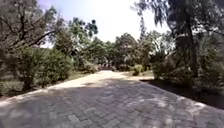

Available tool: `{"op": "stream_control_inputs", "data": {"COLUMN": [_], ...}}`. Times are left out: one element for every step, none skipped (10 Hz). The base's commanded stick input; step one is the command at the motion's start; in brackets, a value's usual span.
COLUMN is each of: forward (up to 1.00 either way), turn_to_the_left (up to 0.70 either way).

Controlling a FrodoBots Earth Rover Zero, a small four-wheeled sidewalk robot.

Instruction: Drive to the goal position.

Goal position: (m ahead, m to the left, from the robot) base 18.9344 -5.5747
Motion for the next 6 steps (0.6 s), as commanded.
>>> {"op": "stream_control_inputs", "data": {"forward": [0.5, 0.5, 0.5, 0.5, 0.5, 0.5], "turn_to_the_left": [0.0, 0.0, 0.0, 0.0, 0.0, 0.0]}}
